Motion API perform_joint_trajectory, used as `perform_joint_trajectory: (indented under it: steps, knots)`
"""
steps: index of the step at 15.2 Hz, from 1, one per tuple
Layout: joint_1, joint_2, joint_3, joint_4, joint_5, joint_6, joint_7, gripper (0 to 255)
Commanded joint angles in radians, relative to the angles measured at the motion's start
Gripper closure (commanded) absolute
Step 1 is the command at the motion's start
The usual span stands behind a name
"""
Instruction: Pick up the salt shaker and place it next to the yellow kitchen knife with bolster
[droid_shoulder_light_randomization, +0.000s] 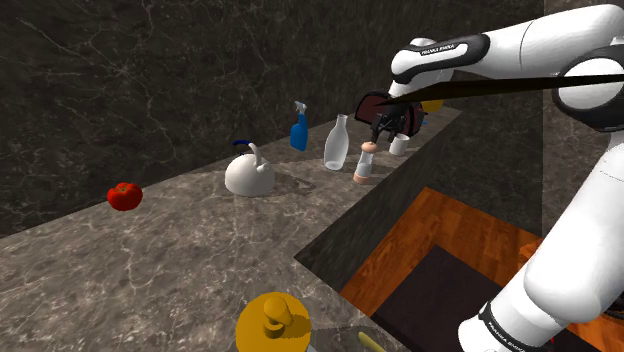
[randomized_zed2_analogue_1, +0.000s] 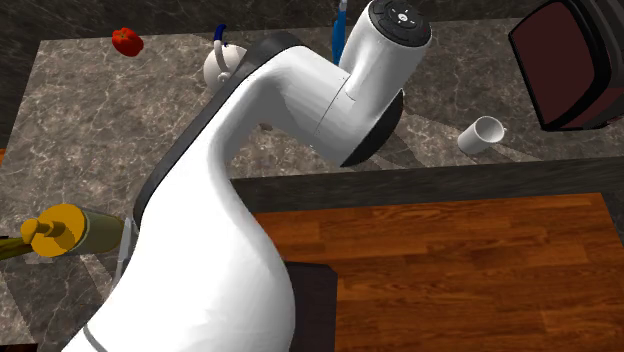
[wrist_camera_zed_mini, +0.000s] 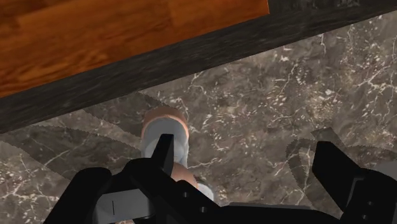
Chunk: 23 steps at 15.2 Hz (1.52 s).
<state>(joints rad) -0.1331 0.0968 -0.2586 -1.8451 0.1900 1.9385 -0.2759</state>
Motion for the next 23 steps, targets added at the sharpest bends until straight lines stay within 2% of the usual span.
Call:
perform_joint_trajectory:
  steps: [1,7,15,22,23]
  knots:
    - [-0.019,0.08,-0.01,0.072,0.027,-0.004,-0.032,0]
    - [-0.091,0.31,-0.019,0.327,0.099,-0.058,-0.095,0]
    - [-0.082,0.333,-0.009,0.26,0.112,0.031,-0.105,0]
    - [-0.082,0.332,-0.009,0.26,0.111,0.031,-0.105,0]
    - [-0.082,0.332,-0.009,0.26,0.111,0.031,-0.105,255]
